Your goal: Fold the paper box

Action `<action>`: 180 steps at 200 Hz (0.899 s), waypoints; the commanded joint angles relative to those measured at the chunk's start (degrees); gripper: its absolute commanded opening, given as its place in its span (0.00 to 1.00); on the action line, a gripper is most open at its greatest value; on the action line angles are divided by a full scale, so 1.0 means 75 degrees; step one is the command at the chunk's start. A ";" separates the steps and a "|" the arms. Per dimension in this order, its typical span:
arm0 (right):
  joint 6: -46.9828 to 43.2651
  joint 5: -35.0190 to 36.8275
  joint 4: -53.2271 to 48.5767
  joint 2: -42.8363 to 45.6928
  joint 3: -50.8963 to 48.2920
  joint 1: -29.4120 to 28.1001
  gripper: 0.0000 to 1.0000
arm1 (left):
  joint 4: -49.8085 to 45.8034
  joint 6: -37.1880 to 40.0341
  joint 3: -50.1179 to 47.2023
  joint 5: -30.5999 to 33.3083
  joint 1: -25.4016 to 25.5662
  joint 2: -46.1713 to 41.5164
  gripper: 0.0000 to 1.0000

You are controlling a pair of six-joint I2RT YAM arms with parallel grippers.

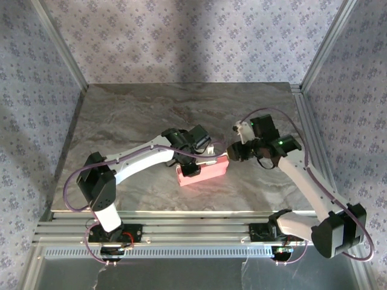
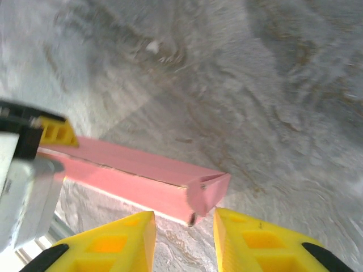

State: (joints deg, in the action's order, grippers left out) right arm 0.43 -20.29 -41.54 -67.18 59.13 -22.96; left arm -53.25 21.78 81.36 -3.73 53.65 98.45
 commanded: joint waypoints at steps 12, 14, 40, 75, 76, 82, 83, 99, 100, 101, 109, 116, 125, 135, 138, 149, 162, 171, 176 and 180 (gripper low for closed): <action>-0.0993 -0.0003 -0.0109 -0.0439 0.0088 -0.0234 0.33 | -0.0115 0.0383 -0.0031 -0.0377 -0.0179 -0.0167 0.25; -0.0982 0.0004 -0.0113 -0.0455 0.0094 -0.0241 0.34 | -0.0117 0.0387 -0.0032 -0.0375 -0.0189 -0.0152 0.25; -0.0892 0.0361 -0.0193 -0.0718 0.0185 -0.0260 0.33 | -0.0088 0.0436 -0.0044 -0.0477 -0.0262 -0.0108 0.25; -0.0862 0.0619 -0.0235 -0.1091 0.0527 -0.0328 0.29 | -0.0037 0.0471 -0.0052 -0.0523 -0.0286 -0.0073 0.25; -0.0864 0.0625 -0.0237 -0.1106 0.0540 -0.0327 0.29 | -0.0036 0.0471 -0.0054 -0.0523 -0.0286 -0.0067 0.25; -0.0865 0.0723 -0.0261 -0.1189 0.0617 -0.0357 0.28 | -0.0042 0.0470 -0.0044 -0.0518 -0.0291 -0.0061 0.25; -0.0865 0.0730 -0.0268 -0.1196 0.0632 -0.0359 0.28 | -0.0039 0.0471 -0.0044 -0.0521 -0.0294 -0.0055 0.25; -0.0876 0.0805 -0.0285 -0.1295 0.0792 -0.0359 0.26 | -0.0037 0.0481 -0.0026 -0.0531 -0.0303 -0.0032 0.25; -0.0865 0.0806 -0.0285 -0.1296 0.0801 -0.0360 0.26 | -0.0036 0.0482 -0.0029 -0.0532 -0.0306 -0.0035 0.25; -0.0865 0.0807 -0.0285 -0.1297 0.0812 -0.0360 0.26 | -0.0036 0.0482 -0.0025 -0.0533 -0.0308 -0.0036 0.25; -0.0855 0.0826 -0.0292 -0.1314 0.0872 -0.0361 0.26 | -0.0024 0.0481 -0.0020 -0.0545 -0.0309 -0.0028 0.25; -0.0853 0.0842 -0.0303 -0.1320 0.0934 -0.0363 0.26 | -0.0013 0.0471 -0.0014 -0.0539 -0.0318 -0.0026 0.25; -0.0854 0.0840 -0.0336 -0.1340 0.0989 -0.0389 0.25 | -0.0001 0.0454 -0.0008 -0.0546 -0.0321 -0.0008 0.25; -0.0853 0.0830 -0.0365 -0.1374 0.1021 -0.0413 0.23 | 0.0011 0.0436 0.0003 -0.0545 -0.0329 -0.0012 0.25; -0.0854 0.0826 -0.0367 -0.1383 0.1030 -0.0418 0.22 | 0.0020 0.0430 0.0003 -0.0539 -0.0337 -0.0008 0.25; -0.0836 0.0854 -0.0433 -0.1431 0.1023 -0.0428 0.21 | 0.0022 0.0424 0.0015 -0.0549 -0.0357 -0.0014 0.25; -0.0813 0.0854 -0.0427 -0.1443 0.0968 -0.0430 0.16 | 0.0011 0.0424 0.0020 -0.0539 -0.0368 0.0015 0.25; -0.0778 0.0841 -0.0435 -0.1426 0.0929 -0.0421 0.14 | 0.0023 0.0415 0.0033 -0.0543 -0.0378 0.0009 0.25; -0.0763 0.0839 -0.0428 -0.1417 0.0911 -0.0430 0.13 | 0.0028 0.0402 0.0028 -0.0527 -0.0388 0.0015 0.25; -0.0750 0.0835 -0.0432 -0.1412 0.0905 -0.0437 0.12 | 0.0034 0.0390 0.0027 -0.0534 -0.0391 0.0020 0.26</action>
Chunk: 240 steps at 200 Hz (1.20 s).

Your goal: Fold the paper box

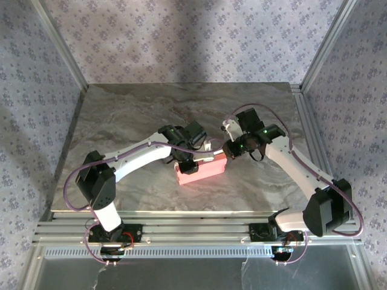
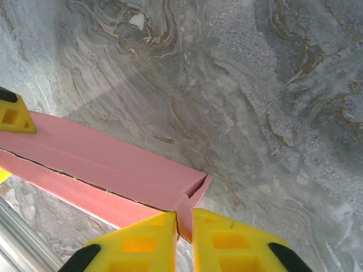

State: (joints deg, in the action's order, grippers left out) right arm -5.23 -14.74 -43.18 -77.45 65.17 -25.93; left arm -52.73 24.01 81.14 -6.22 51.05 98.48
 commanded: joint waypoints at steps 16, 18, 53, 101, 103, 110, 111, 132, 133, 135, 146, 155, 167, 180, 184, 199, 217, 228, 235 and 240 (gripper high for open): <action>0.0047 0.0123 -0.0204 -0.0024 0.0078 -0.0056 0.10 | -0.0004 0.0068 0.0067 -0.0193 -0.0065 0.0017 0.26; 0.0052 0.0125 -0.0204 -0.0028 0.0077 -0.0052 0.10 | -0.0010 0.0059 0.0067 -0.0197 -0.0067 0.0012 0.26; 0.0161 0.0371 -0.0168 0.0001 0.0030 -0.0119 0.03 | 0.0035 0.0026 0.0068 -0.0181 -0.0100 0.0053 0.27; 0.0471 0.0527 -0.0048 0.0098 -0.0103 -0.0188 0.00 | 0.0151 -0.0141 0.0124 -0.0156 -0.0227 0.0106 0.31; 0.0489 0.0531 -0.0039 0.0105 -0.0115 -0.0193 0.00 | 0.0157 -0.0145 0.0120 -0.0155 -0.0231 0.0102 0.31; 0.0538 0.0508 -0.0032 0.0117 -0.0143 -0.0202 0.00 | 0.0173 -0.0175 0.0123 -0.0161 -0.0244 0.0106 0.32; 0.0548 0.0498 -0.0032 0.0118 -0.0144 -0.0206 0.00 | 0.0174 -0.0176 0.0119 -0.0164 -0.0250 0.0109 0.32; 0.0763 0.0479 -0.0004 0.0131 -0.0202 -0.0211 0.00 | 0.0231 -0.0235 0.0088 -0.0166 -0.0281 0.0119 0.34; 0.0777 0.0478 0.0000 0.0131 -0.0203 -0.0211 0.00 | 0.0232 -0.0236 0.0084 -0.0167 -0.0280 0.0121 0.34; 0.0803 0.0478 0.0005 0.0137 -0.0207 -0.0216 0.00 | 0.0233 -0.0245 0.0080 -0.0158 -0.0288 0.0114 0.34; 0.0958 0.0414 0.0033 0.0157 -0.0195 -0.0219 0.00 | 0.0251 -0.0288 0.0079 -0.0137 -0.0299 0.0123 0.34; 0.1089 0.0385 0.0040 0.0184 -0.0193 -0.0223 0.00 | 0.0279 -0.0321 0.0077 -0.0122 -0.0297 0.0135 0.34; 0.1248 0.0376 0.0088 0.0228 -0.0225 -0.0222 0.00 | 0.0296 -0.0359 0.0088 -0.0100 -0.0312 0.0135 0.34; 0.1372 0.0380 0.0109 0.0260 -0.0251 -0.0232 0.00 | 0.0322 -0.0400 0.0102 -0.0076 -0.0325 0.0135 0.34; 0.1407 0.0373 0.0112 0.0265 -0.0262 -0.0223 0.00 | 0.0316 -0.0409 0.0113 -0.0054 -0.0323 0.0135 0.34; 0.1498 0.0315 0.0127 0.0283 -0.0300 -0.0237 0.00 | 0.0314 -0.0418 0.0137 -0.0027 -0.0315 0.0147 0.34; 0.1625 0.0297 0.0142 0.0290 -0.0298 -0.0244 0.00 | 0.0305 -0.0436 0.0170 0.0015 -0.0326 0.0169 0.34; 0.1690 0.0288 0.0145 0.0323 -0.0299 -0.0242 0.00 | 0.0292 -0.0453 0.0195 0.0044 -0.0325 0.0187 0.34; 0.1733 0.0290 0.0160 0.0332 -0.0315 -0.0237 0.00 | 0.0282 -0.0469 0.0217 0.0060 -0.0325 0.0205 0.34; 0.1768 0.0307 0.0165 0.0342 -0.0311 -0.0244 0.00 | 0.0282 -0.0480 0.0229 0.0077 -0.0325 0.0214 0.34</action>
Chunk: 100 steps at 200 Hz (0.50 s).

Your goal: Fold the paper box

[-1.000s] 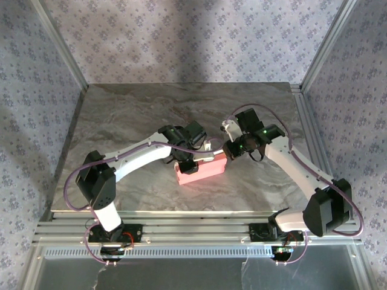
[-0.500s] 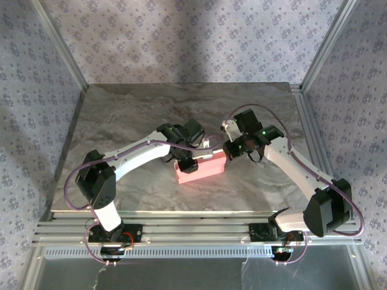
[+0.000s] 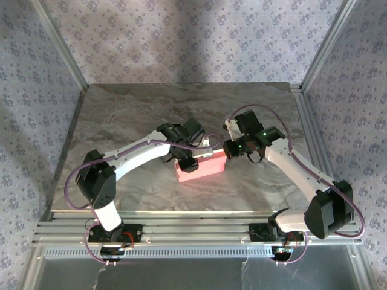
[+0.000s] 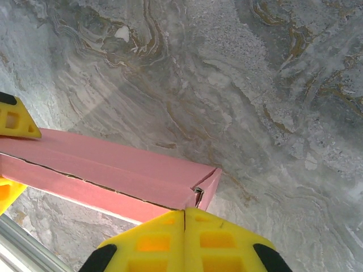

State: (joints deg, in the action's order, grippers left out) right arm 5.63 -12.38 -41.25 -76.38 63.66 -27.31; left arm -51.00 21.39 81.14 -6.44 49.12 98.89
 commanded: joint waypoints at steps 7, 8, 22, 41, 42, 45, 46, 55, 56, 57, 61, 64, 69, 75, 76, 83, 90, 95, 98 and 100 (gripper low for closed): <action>0.0345 -0.0013 -0.0092 0.0206 -0.0120 -0.0060 0.00 | 0.0039 -0.0142 0.0240 0.0113 -0.0067 0.0162 0.34; 0.0354 -0.0013 -0.0085 0.0208 -0.0126 -0.0055 0.00 | 0.0039 -0.0143 0.0242 0.0116 -0.0068 0.0168 0.34; 0.0454 -0.0013 0.0007 0.0214 -0.0188 -0.0059 0.00 | 0.0030 -0.0180 0.0267 0.0178 -0.0069 0.0197 0.34; 0.0627 -0.0013 0.0215 0.0238 -0.0335 -0.0066 0.00 | 0.0036 -0.0194 0.0255 0.0193 -0.0069 0.0221 0.34; 0.0641 -0.0013 0.0227 0.0236 -0.0339 -0.0070 0.00 | 0.0037 -0.0199 0.0255 0.0197 -0.0063 0.0221 0.34; 0.0660 -0.0010 0.0243 0.0235 -0.0359 -0.0073 0.00 | 0.0041 -0.0203 0.0249 0.0199 -0.0066 0.0221 0.34; 0.0670 -0.0012 0.0259 0.0235 -0.0363 -0.0073 0.00 | 0.0040 -0.0203 0.0252 0.0200 -0.0062 0.0221 0.34; 0.0730 -0.0024 0.0355 0.0236 -0.0418 -0.0064 0.00 | 0.0050 -0.0212 0.0243 0.0231 -0.0064 0.0220 0.34; 0.0740 -0.0024 0.0361 0.0235 -0.0421 -0.0069 0.00 | 0.0050 -0.0213 0.0243 0.0234 -0.0067 0.0220 0.34; 0.0745 -0.0025 0.0376 0.0241 -0.0429 -0.0071 0.00 | 0.0056 -0.0214 0.0243 0.0230 -0.0062 0.0221 0.34; 0.0785 -0.0023 0.0425 0.0253 -0.0438 -0.0070 0.00 | 0.0056 -0.0215 0.0232 0.0243 -0.0063 0.0215 0.34; 0.0795 -0.0028 0.0463 0.0258 -0.0474 -0.0073 0.00 | 0.0061 -0.0215 0.0240 0.0242 -0.0058 0.0211 0.34; 0.0850 -0.0047 0.0541 0.0287 -0.0512 -0.0067 0.00 | 0.0072 -0.0209 0.0230 0.0261 -0.0063 0.0209 0.34; 0.0891 -0.0035 0.0616 0.0321 -0.0568 -0.0080 0.00 | 0.0072 -0.0215 0.0229 0.0269 -0.0063 0.0209 0.34; 0.0903 -0.0024 0.0633 0.0331 -0.0573 -0.0083 0.00 | 0.0079 -0.0221 0.0230 0.0271 -0.0066 0.0209 0.34; 0.0944 -0.0016 0.0713 0.0385 -0.0664 -0.0085 0.00 | 0.0080 -0.0227 0.0231 0.0284 -0.0068 0.0198 0.34; 0.0980 -0.0017 0.0819 0.0439 -0.0742 -0.0079 0.00 | 0.0095 -0.0238 0.0229 0.0305 -0.0065 0.0197 0.35; 0.0994 -0.0021 0.0869 0.0465 -0.0808 -0.0085 0.00 | 0.0097 -0.0238 0.0232 0.0316 -0.0063 0.0186 0.35; 0.0995 -0.0024 0.0882 0.0485 -0.0855 -0.0079 0.00 | 0.0103 -0.0244 0.0232 0.0325 -0.0067 0.0186 0.35; 0.1004 -0.0025 0.0877 0.0496 -0.0881 -0.0078 0.00 | 0.0105 -0.0249 0.0235 0.0323 -0.0066 0.0186 0.35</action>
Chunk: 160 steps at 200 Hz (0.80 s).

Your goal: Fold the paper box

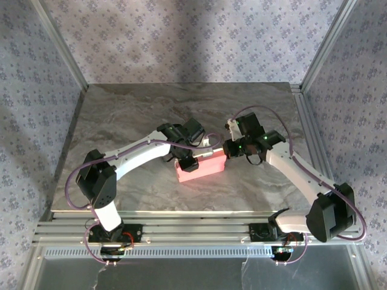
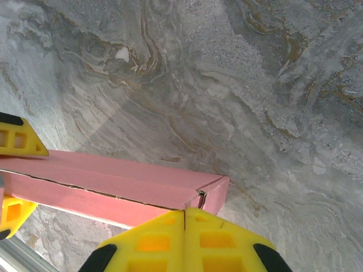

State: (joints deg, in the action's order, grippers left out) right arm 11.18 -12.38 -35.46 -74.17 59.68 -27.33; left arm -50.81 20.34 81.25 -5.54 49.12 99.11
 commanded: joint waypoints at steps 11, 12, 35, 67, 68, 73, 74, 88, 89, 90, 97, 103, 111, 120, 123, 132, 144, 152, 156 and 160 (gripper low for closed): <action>0.0273 -0.0035 0.0318 0.0266 -0.0520 -0.0076 0.00 | 0.0083 -0.0113 0.0228 0.0229 -0.0060 0.0145 0.35; 0.0270 -0.0030 0.0332 0.0273 -0.0536 -0.0079 0.00 | 0.0083 -0.0112 0.0228 0.0232 -0.0065 0.0145 0.35; 0.0255 0.0000 0.0567 0.0433 -0.0889 -0.0079 0.00 | 0.0077 -0.0098 0.0229 0.0278 -0.0069 0.0145 0.35; 0.0255 -0.0013 0.0854 0.0696 -0.1329 -0.0036 0.00 | 0.0082 -0.0086 0.0211 0.0352 -0.0080 0.0156 0.36; 0.0255 -0.0013 0.0863 0.0705 -0.1345 -0.0036 0.00 | 0.0083 -0.0086 0.0214 0.0352 -0.0081 0.0156 0.37; 0.0247 -0.0013 0.0918 0.0753 -0.1399 -0.0036 0.00 | 0.0083 -0.0086 0.0217 0.0370 -0.0070 0.0159 0.37; 0.0245 -0.0013 0.0919 0.0762 -0.1409 -0.0036 0.00 | 0.0083 -0.0086 0.0217 0.0378 -0.0070 0.0158 0.37; 0.0210 0.0028 0.1077 0.0881 -0.1609 -0.0041 0.00 | 0.0105 -0.0107 0.0206 0.0439 -0.0087 0.0156 0.37; 0.0209 0.0025 0.1086 0.0891 -0.1625 -0.0044 0.00 | 0.0105 -0.0109 0.0206 0.0442 -0.0084 0.0156 0.38; 0.0209 0.0029 0.1097 0.0902 -0.1633 -0.0046 0.00 | 0.0112 -0.0109 0.0205 0.0450 -0.0088 0.0156 0.38; 0.0177 0.0061 0.1169 0.0944 -0.1723 -0.0059 0.00 | 0.0135 -0.0131 0.0194 0.0479 -0.0103 0.0148 0.38; 0.0152 0.0088 0.1201 0.0976 -0.1767 -0.0055 0.00 | 0.0164 -0.0145 0.0194 0.0484 -0.0109 0.0139 0.39; 0.0118 0.0143 0.1223 0.0977 -0.1820 -0.0055 0.00 | 0.0192 -0.0179 0.0182 0.0496 -0.0106 0.0124 0.39; 0.0083 0.0179 0.1209 0.0983 -0.1830 -0.0058 0.00 | 0.0215 -0.0231 0.0196 0.0515 -0.0115 0.0102 0.40; 0.0080 0.0194 0.1212 0.0983 -0.1842 -0.0053 0.00 | 0.0225 -0.0263 0.0200 0.0522 -0.0109 0.0082 0.41; 0.0080 0.0227 0.1206 0.0980 -0.1836 -0.0064 0.00 | 0.0278 -0.0353 0.0217 0.0539 -0.0110 0.0018 0.42; 0.0080 0.0244 0.1201 0.0983 -0.1810 -0.0068 0.00 | 0.0323 -0.0536 0.0272 0.0534 -0.0114 -0.0110 0.44; 0.0091 0.0267 0.1186 0.0983 -0.1786 -0.0081 0.00 | 0.0329 -0.0674 0.0329 0.0489 -0.0116 -0.0224 0.45; 0.0091 0.0284 0.1180 0.0983 -0.1771 -0.0078 0.00 | 0.0348 -0.0766 0.0360 0.0453 -0.0113 -0.0285 0.45; 0.0091 0.0300 0.1156 0.0972 -0.1742 -0.0091 0.00 | 0.0345 -0.0840 0.0388 0.0427 -0.0105 -0.0361 0.46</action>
State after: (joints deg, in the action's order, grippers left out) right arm 12.45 -12.19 -23.46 -66.67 47.18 -27.55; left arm -49.25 17.74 81.28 -2.24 48.71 99.11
